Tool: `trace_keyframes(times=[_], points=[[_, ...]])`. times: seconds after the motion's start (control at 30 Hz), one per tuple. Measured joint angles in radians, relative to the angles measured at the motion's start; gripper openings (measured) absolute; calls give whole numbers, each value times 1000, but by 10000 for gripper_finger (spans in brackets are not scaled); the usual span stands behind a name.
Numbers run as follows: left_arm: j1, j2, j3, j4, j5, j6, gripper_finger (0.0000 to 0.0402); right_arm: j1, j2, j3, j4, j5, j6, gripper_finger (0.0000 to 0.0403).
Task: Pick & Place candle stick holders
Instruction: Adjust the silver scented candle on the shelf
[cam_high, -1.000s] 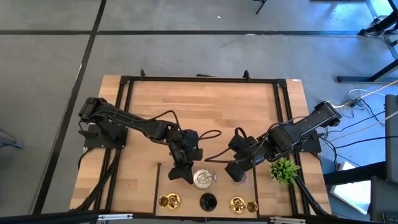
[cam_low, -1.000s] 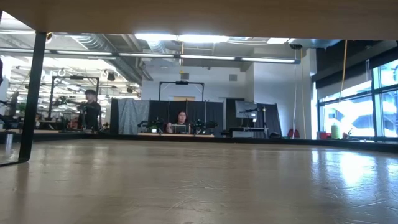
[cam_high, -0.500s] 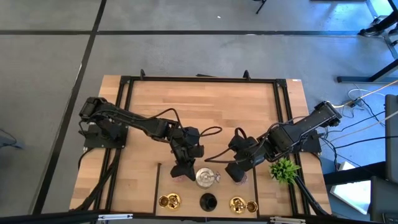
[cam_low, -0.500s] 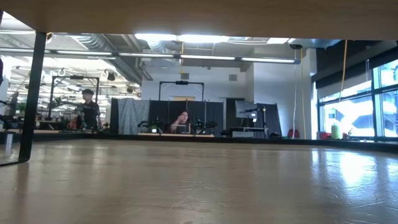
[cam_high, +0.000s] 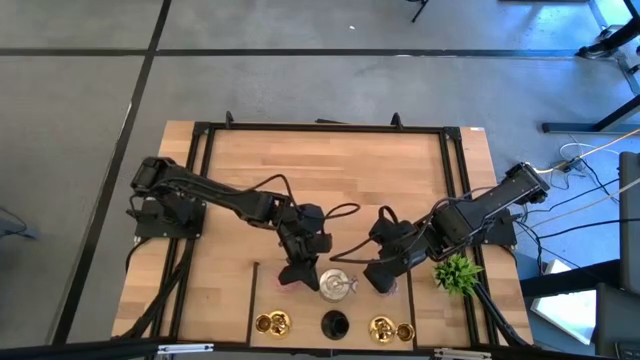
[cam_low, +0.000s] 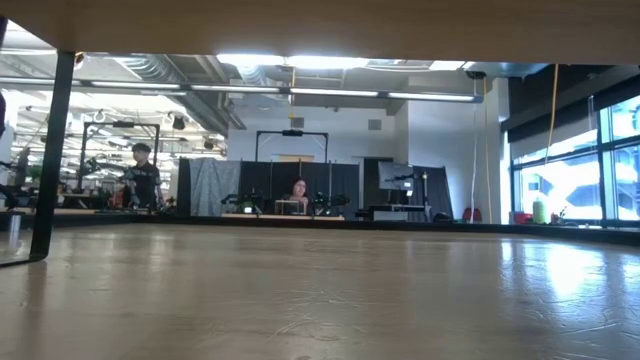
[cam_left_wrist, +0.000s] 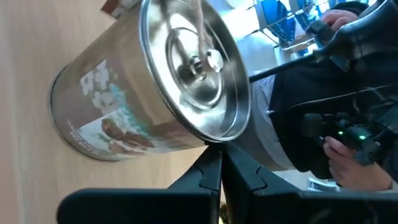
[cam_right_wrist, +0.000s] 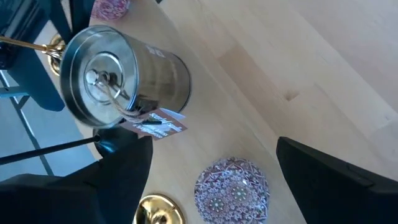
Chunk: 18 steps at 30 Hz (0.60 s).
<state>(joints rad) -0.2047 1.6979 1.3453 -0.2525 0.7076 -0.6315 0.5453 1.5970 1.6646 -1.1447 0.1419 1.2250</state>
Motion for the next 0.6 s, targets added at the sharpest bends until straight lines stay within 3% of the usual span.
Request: trace_keyframes(times=[0.3,0.6], points=[[5,26,-1,18,19,-2,1,20,0,0,-53,0,48,346],[32,-1,-1,15,-37,-2,1,26,0,0,-90,1,70,346]])
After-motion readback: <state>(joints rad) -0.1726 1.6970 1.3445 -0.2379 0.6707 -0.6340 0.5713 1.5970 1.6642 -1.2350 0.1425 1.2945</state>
